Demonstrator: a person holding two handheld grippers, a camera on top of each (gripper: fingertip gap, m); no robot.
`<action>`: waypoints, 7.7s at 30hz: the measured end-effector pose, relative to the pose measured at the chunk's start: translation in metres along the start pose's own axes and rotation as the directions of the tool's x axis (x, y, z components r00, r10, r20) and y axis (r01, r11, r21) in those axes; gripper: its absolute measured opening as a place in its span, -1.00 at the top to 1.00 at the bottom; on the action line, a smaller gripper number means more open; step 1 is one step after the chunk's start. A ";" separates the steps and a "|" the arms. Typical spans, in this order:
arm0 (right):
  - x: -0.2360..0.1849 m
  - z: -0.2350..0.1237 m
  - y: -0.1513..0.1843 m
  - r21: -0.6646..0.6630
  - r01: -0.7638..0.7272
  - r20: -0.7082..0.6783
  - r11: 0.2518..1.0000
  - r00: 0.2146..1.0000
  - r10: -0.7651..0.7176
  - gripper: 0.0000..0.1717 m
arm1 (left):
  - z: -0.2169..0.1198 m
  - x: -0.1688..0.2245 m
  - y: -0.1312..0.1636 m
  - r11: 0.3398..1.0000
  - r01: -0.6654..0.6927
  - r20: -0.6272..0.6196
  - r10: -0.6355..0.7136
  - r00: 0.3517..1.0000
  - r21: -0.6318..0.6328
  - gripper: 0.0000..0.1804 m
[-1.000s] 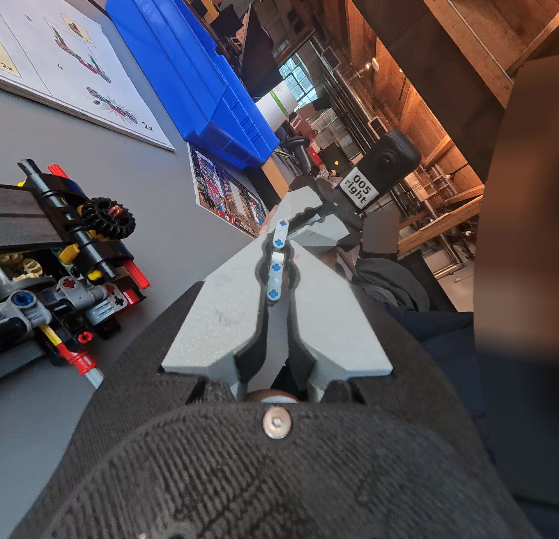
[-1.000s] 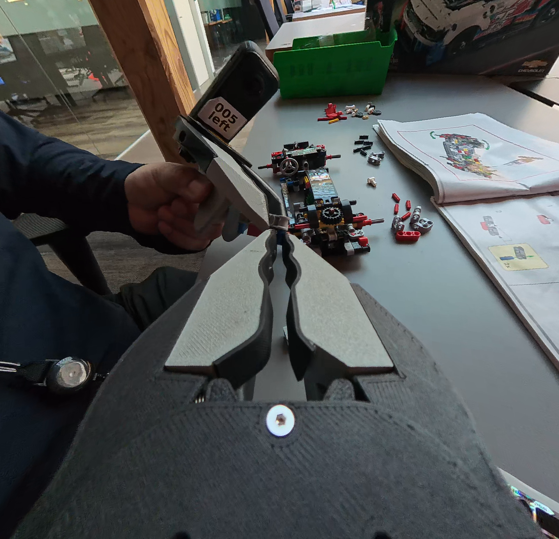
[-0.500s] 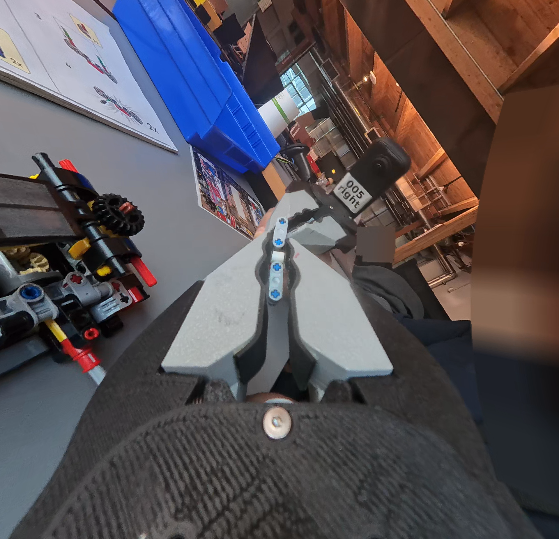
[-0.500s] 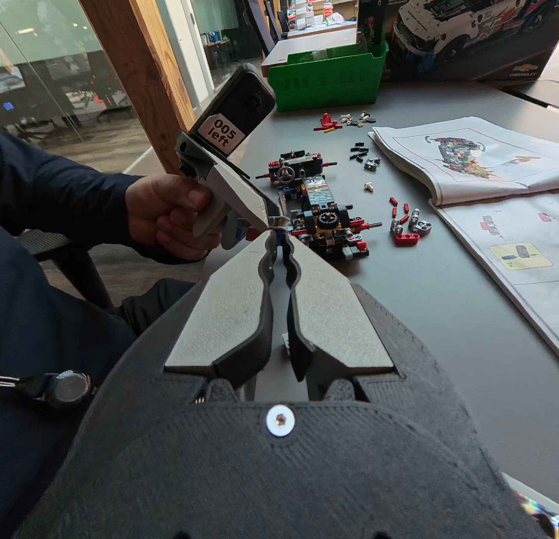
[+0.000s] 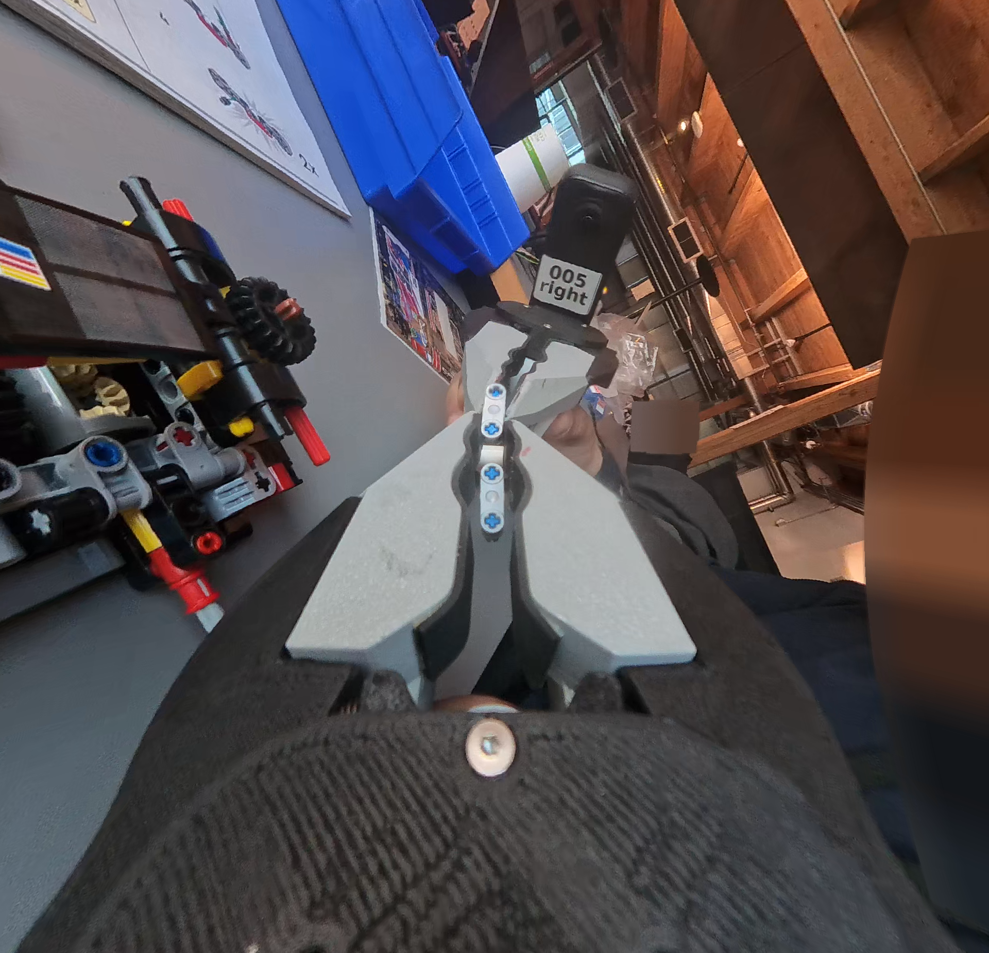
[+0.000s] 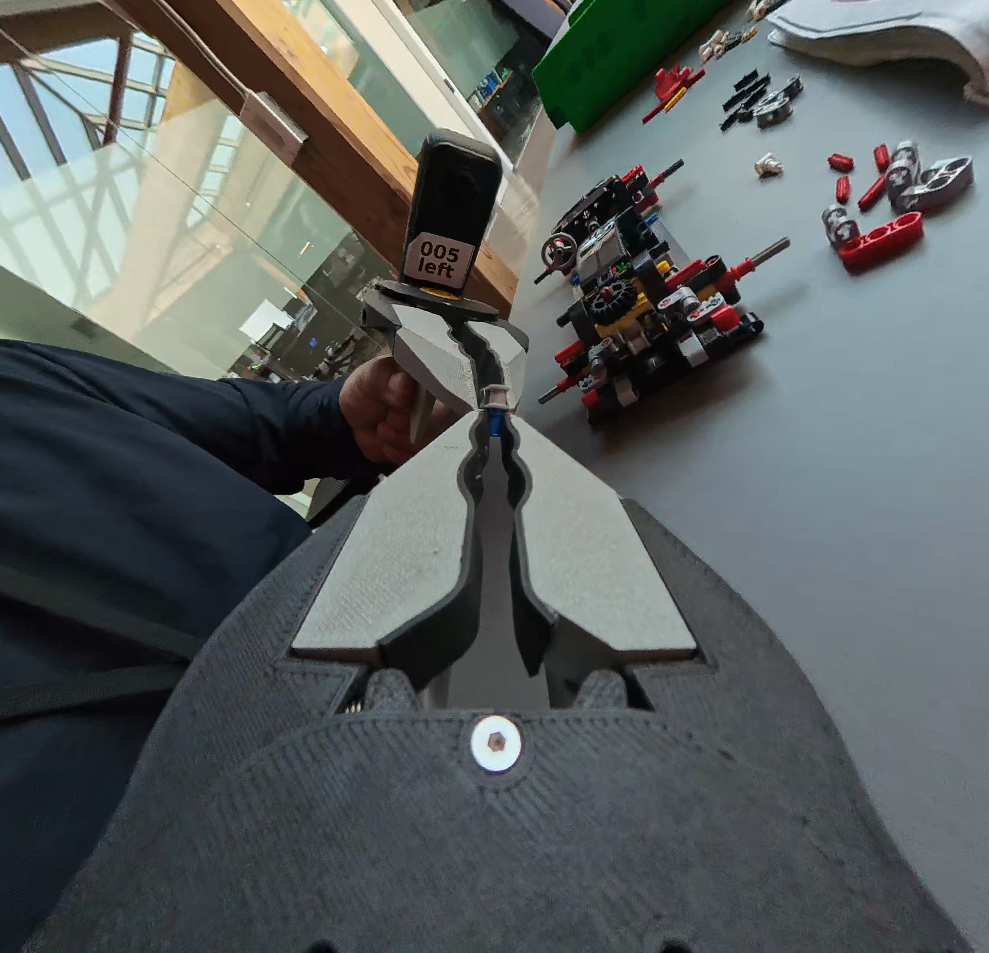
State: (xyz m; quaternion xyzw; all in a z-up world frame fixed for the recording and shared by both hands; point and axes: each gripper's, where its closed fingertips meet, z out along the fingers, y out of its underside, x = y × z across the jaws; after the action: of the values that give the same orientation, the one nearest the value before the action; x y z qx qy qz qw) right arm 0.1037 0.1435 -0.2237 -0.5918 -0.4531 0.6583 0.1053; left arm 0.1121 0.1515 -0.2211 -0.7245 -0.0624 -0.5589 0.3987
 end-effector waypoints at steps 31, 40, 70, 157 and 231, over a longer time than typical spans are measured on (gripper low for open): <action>0.006 0.000 0.014 -0.081 -0.095 0.006 0.992 0.995 0.095 0.98 | 0.002 -0.009 0.006 1.000 -0.001 0.039 0.003 0.999 -0.029 0.95; 0.005 -0.007 0.005 -0.079 0.110 -0.040 0.991 0.993 -0.114 0.96 | -0.005 -0.004 -0.008 0.999 -0.008 0.008 0.008 1.000 0.045 0.95; 0.005 -0.007 0.005 -0.157 0.347 -0.175 0.925 0.912 -0.371 0.99 | 0.003 -0.003 0.004 0.906 -0.417 0.170 0.423 0.890 -0.069 0.95; 0.005 -0.004 -0.009 -0.139 0.458 -0.258 0.878 0.839 -0.479 0.96 | 0.001 0.002 -0.006 0.366 -0.886 0.460 0.863 0.208 -0.286 0.96; -0.006 -0.002 -0.014 -0.181 0.605 -0.357 0.775 0.694 -0.625 0.99 | -0.003 0.016 -0.020 0.912 -0.345 0.085 0.335 0.939 0.221 0.96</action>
State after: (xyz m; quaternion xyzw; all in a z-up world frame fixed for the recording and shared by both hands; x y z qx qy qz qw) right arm 0.1013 0.1479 -0.2093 -0.5292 -0.6096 0.4388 0.3946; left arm 0.1051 0.1578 -0.1967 -0.6850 -0.0094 -0.4533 0.5702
